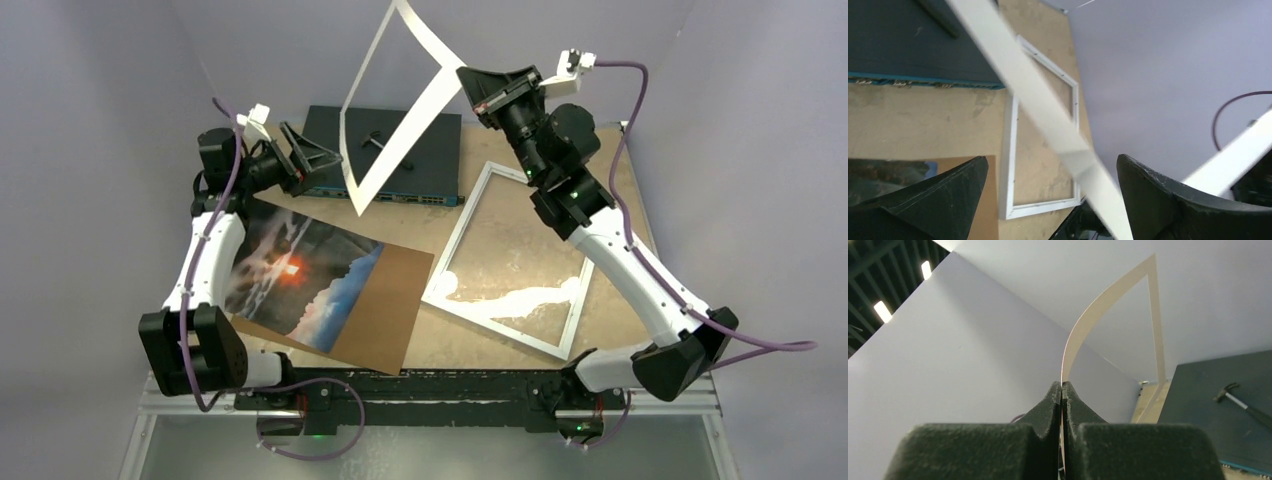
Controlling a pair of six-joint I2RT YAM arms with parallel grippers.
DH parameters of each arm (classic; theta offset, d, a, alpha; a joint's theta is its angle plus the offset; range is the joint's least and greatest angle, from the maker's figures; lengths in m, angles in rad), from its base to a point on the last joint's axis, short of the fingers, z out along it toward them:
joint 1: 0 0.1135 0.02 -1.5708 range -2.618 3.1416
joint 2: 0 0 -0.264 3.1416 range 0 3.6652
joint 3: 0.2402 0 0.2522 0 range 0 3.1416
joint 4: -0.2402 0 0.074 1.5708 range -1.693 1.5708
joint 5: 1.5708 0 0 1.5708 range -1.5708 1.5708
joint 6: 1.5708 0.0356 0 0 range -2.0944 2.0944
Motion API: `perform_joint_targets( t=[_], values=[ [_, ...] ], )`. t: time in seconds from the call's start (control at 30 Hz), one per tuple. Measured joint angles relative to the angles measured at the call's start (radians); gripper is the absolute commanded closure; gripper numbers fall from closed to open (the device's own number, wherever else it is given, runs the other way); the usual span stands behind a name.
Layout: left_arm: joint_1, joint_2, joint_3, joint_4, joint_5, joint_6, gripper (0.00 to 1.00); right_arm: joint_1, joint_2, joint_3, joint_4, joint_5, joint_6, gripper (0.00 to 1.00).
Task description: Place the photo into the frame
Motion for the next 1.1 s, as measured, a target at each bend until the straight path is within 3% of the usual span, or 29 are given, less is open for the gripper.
perform_joint_targets(
  t=[0.27, 0.47, 0.73, 0.97, 1.1],
  values=[
    [0.000, -0.090, -0.083, 0.274, 0.001, -0.237, 0.00, 0.000, -0.004, -0.163, 0.072, 0.009, 0.147, 1.00],
    [0.000, -0.091, -0.142, 0.241, 0.000, -0.234, 0.00, 0.000, -0.019, -0.181, 0.078, 0.040, 0.176, 1.00],
    [0.018, -0.113, -0.109, 0.129, -0.008, -0.180, 0.00, 0.000, -0.061, -0.177, 0.084, 0.072, 0.172, 1.00],
    [0.022, -0.160, -0.074, 0.201, -0.008, -0.211, 0.00, 0.000, -0.072, -0.182, 0.111, 0.092, 0.189, 1.00],
    [0.020, -0.131, -0.127, 0.281, -0.013, -0.284, 0.00, 0.000, -0.071, -0.193, 0.148, 0.096, 0.211, 1.00]
  ],
)
